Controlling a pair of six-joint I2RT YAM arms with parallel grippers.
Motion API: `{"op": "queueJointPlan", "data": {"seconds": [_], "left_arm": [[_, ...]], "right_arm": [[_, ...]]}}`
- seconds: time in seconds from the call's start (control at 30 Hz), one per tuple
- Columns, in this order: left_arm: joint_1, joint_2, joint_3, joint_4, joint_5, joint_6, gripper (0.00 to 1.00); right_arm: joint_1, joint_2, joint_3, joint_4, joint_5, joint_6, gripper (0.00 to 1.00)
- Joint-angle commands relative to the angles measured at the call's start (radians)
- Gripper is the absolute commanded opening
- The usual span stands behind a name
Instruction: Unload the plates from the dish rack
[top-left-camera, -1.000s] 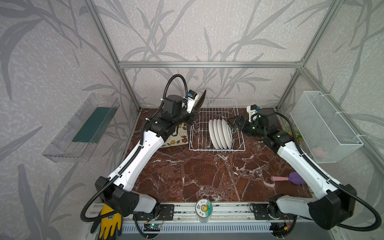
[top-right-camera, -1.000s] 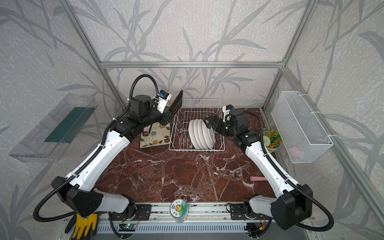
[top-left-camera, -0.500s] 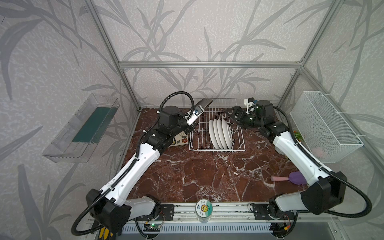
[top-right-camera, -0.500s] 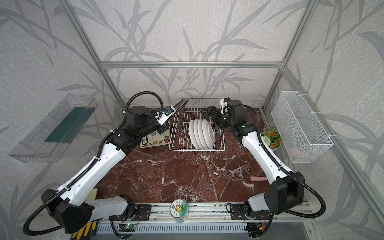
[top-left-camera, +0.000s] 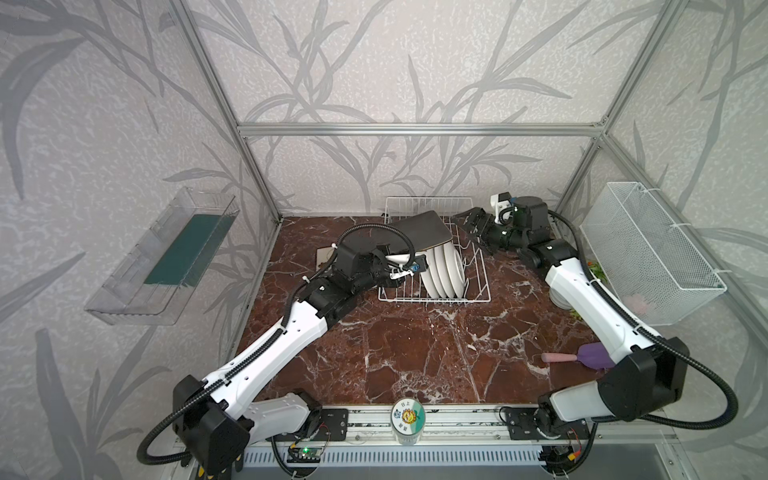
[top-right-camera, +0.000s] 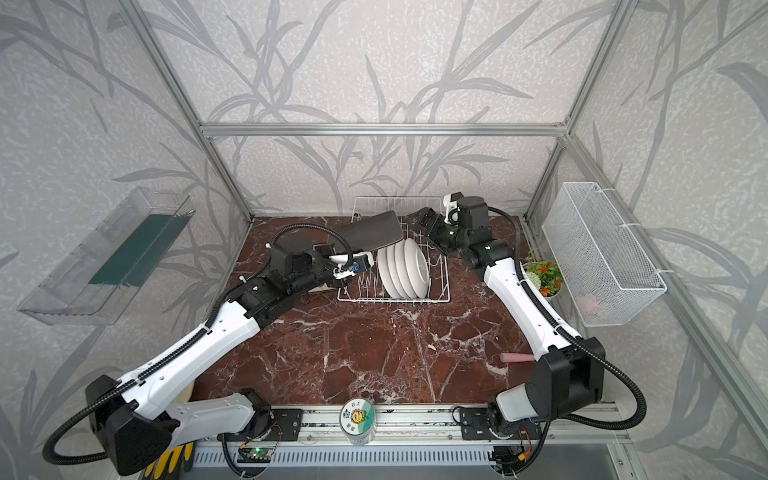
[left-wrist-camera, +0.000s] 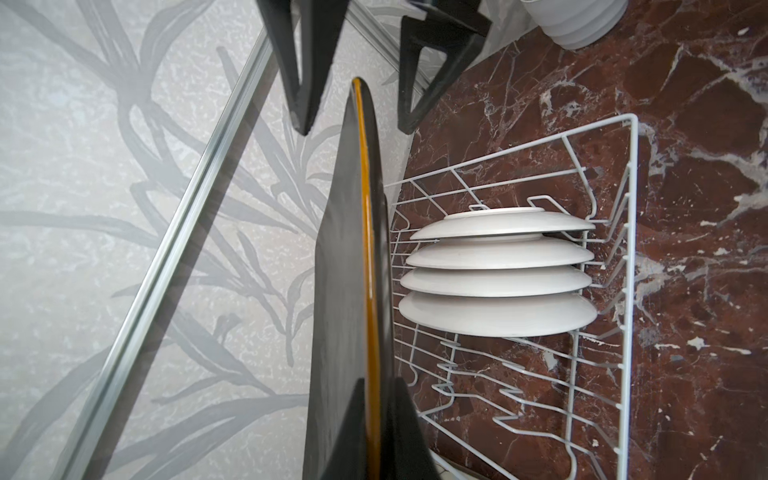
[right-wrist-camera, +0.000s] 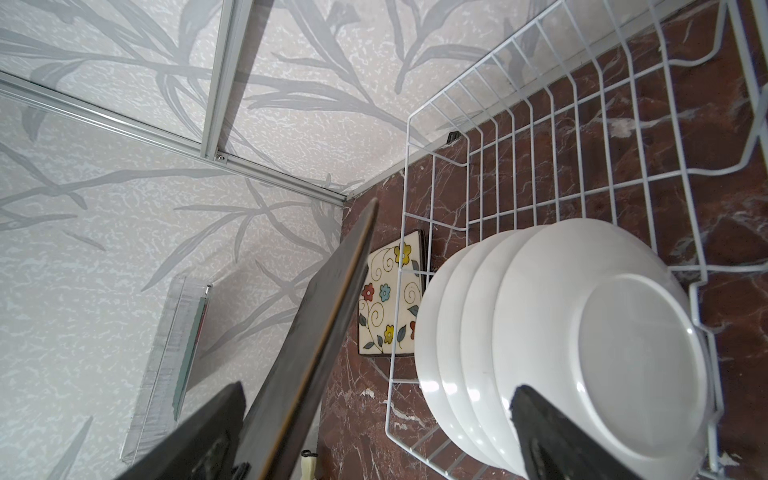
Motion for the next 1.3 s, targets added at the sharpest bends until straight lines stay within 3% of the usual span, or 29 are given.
{"op": "queueJointPlan", "data": {"seconds": [0.0,0.2,0.63,1.27], "left_arm": [[-0.020,-0.073,0.007,0.276,-0.031,0.170,0.00],[-0.052,-0.060,-0.023,0.317,-0.054,0.237,0.00],[-0.088,-0.025,-0.047,0.348,-0.073,0.293,0.00],[-0.129,-0.013,-0.057,0.355,-0.079,0.258,0.00]], "right_arm": [[-0.007,0.029,0.050,-0.042,-0.051,-0.037,0.99],[-0.007,0.075,0.082,-0.069,-0.144,-0.055,0.96],[-0.004,0.111,0.074,-0.036,-0.291,-0.037,0.64],[0.002,0.124,0.045,-0.048,-0.360,-0.068,0.44]]}}
